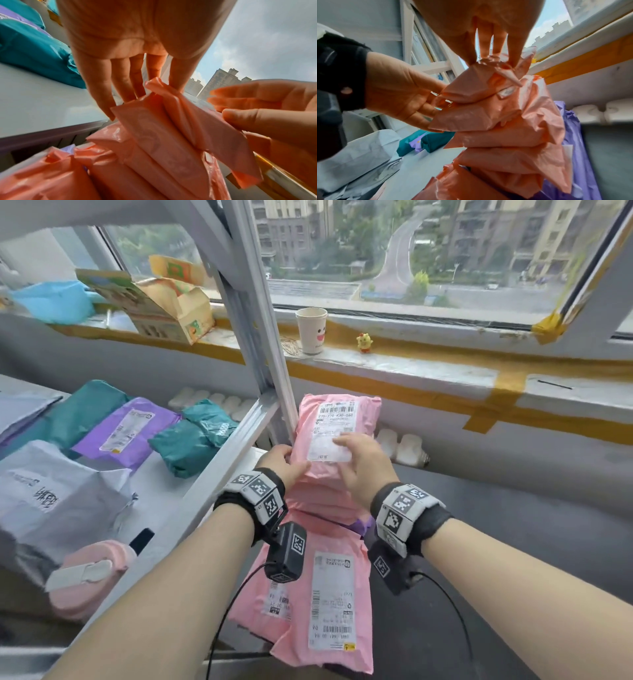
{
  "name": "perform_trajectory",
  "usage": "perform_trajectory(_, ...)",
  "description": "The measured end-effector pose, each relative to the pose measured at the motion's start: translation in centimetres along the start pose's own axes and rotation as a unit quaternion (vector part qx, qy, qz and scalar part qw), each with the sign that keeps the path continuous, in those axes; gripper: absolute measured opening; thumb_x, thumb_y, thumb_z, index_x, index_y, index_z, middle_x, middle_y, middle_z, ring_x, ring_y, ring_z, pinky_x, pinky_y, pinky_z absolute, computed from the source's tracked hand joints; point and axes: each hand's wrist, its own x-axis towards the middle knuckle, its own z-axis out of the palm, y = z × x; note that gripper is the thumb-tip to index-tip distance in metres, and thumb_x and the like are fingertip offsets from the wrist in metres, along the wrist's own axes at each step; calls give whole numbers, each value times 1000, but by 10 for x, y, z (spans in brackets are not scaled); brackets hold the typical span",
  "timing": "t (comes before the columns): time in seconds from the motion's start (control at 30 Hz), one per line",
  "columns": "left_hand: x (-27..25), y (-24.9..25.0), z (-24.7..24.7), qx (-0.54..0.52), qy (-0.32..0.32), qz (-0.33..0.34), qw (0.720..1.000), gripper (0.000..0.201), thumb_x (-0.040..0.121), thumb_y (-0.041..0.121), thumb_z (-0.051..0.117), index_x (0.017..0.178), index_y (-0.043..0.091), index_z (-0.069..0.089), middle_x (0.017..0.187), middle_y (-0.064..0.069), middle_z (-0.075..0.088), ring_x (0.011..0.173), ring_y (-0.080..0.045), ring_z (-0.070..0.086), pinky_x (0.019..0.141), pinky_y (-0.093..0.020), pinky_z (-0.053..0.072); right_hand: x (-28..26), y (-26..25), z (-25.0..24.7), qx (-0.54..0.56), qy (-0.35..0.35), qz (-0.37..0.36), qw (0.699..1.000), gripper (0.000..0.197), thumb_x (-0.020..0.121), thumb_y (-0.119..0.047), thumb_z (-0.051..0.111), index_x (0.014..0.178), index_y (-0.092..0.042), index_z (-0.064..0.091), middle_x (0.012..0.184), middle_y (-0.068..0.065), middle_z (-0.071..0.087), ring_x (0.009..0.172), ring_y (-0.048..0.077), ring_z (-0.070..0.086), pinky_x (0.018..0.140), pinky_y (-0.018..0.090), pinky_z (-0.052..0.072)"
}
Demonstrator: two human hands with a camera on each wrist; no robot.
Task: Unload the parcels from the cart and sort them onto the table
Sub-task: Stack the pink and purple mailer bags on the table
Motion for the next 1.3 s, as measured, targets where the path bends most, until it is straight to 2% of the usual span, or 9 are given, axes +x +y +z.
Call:
perform_trajectory(0.13,5,-5,6,14,-24,-33,999,47,93,37,47,128,7,50,123,-13,59,109,-28,57,90,-30,42,8,7,11,38,-18,236,971,94,74,-47,66,148,-16,16,148,13,29,136,31,30,115,44,26)
perform_trajectory(0.23,12,-12,12,-21,-71,-70,995,63,94,52,39,135,4,45,129,-19,54,115,-33,55,98,-36,44,9,8,17,164,-72,327,928,105,74,-57,61,150,-17,1,150,12,33,131,32,42,110,44,35)
perform_trajectory(0.37,20,-15,14,-163,-75,-103,978,79,76,65,47,128,5,51,118,-21,60,102,-37,62,89,-51,52,9,2,26,189,-98,331,919,84,90,-45,51,149,-9,2,144,15,40,126,32,46,107,41,38)
perform_trajectory(0.47,19,-13,11,-177,-35,-93,979,60,87,51,49,122,3,53,113,-20,61,99,-36,62,88,-50,52,8,-7,31,183,-120,336,916,79,92,-47,45,148,-8,4,140,17,43,123,34,48,103,41,42)
perform_trajectory(0.67,10,-10,15,-51,31,-64,996,59,90,41,53,136,4,42,134,-17,50,119,-32,51,97,-35,41,4,1,27,150,-14,295,944,86,91,-41,54,149,-6,1,153,16,24,140,29,28,114,35,26)
perform_trajectory(0.83,-9,2,12,187,115,140,965,54,91,28,54,140,18,34,143,-9,34,131,-27,35,107,-38,31,8,7,15,14,-42,209,977,91,84,-46,61,150,-32,0,157,11,-13,145,32,9,119,40,14)
perform_trajectory(0.93,-3,7,16,300,70,236,922,56,92,20,45,145,24,29,153,0,26,140,-20,24,114,-36,25,11,9,10,-102,-86,163,978,73,86,-57,50,147,-41,13,154,8,-26,144,36,-8,118,42,5)
perform_trajectory(1.07,10,9,24,337,-19,186,923,55,100,35,29,151,20,13,159,0,11,146,-20,10,118,-43,17,16,18,8,-191,-92,119,970,60,90,-60,37,145,-44,20,155,1,-26,142,31,-23,117,43,-2)
perform_trajectory(1.3,30,4,41,348,-86,166,919,65,99,41,33,152,15,6,160,-7,1,147,-22,2,119,-42,16,22,41,23,-169,-142,128,967,58,94,-53,35,147,-42,13,159,-3,-10,146,24,-15,117,42,11)
